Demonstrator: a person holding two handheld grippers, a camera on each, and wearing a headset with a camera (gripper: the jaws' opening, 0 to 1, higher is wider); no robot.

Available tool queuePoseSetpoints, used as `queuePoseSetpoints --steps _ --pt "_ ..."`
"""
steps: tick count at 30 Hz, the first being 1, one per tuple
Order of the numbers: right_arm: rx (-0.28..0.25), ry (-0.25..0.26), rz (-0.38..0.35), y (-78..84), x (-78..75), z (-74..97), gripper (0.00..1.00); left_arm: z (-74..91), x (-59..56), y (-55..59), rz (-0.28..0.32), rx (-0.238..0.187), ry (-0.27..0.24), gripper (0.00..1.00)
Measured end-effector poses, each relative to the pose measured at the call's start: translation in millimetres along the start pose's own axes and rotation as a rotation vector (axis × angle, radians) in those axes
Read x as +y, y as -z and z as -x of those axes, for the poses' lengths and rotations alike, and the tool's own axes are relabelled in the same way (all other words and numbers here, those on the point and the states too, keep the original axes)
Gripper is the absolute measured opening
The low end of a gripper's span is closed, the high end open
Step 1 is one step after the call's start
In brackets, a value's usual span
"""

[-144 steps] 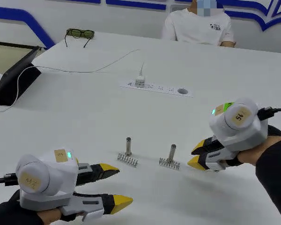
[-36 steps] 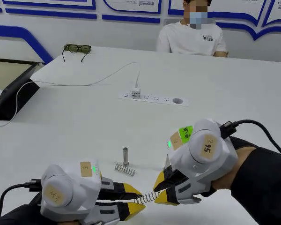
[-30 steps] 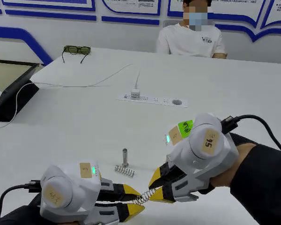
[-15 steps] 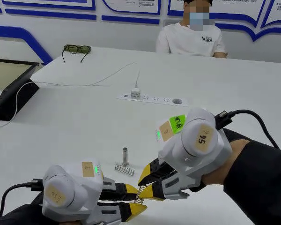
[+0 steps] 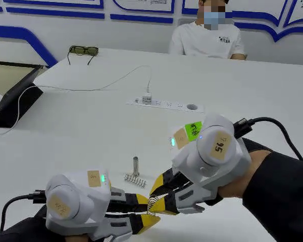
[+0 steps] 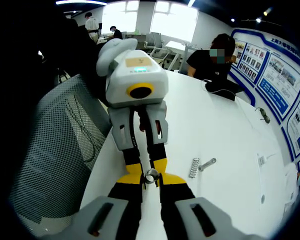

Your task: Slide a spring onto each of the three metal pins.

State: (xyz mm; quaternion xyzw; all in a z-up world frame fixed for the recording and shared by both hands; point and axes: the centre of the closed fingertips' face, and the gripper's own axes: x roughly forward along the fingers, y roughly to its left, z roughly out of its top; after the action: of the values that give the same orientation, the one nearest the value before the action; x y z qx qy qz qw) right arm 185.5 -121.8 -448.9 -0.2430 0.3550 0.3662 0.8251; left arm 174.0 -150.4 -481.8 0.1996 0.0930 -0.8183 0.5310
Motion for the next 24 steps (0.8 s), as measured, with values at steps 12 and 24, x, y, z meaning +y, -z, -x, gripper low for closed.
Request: queuePoseSetpoints --steps 12,24 --pt "-0.020 -0.001 -0.028 -2.5 -1.2 -1.2 0.12 -0.6 0.1 -1.6 -0.004 -0.009 0.001 0.11" --pt "-0.016 0.026 -0.057 2.9 -9.5 4.8 0.12 6.7 10.1 -0.7 0.023 -0.020 -0.025 0.24"
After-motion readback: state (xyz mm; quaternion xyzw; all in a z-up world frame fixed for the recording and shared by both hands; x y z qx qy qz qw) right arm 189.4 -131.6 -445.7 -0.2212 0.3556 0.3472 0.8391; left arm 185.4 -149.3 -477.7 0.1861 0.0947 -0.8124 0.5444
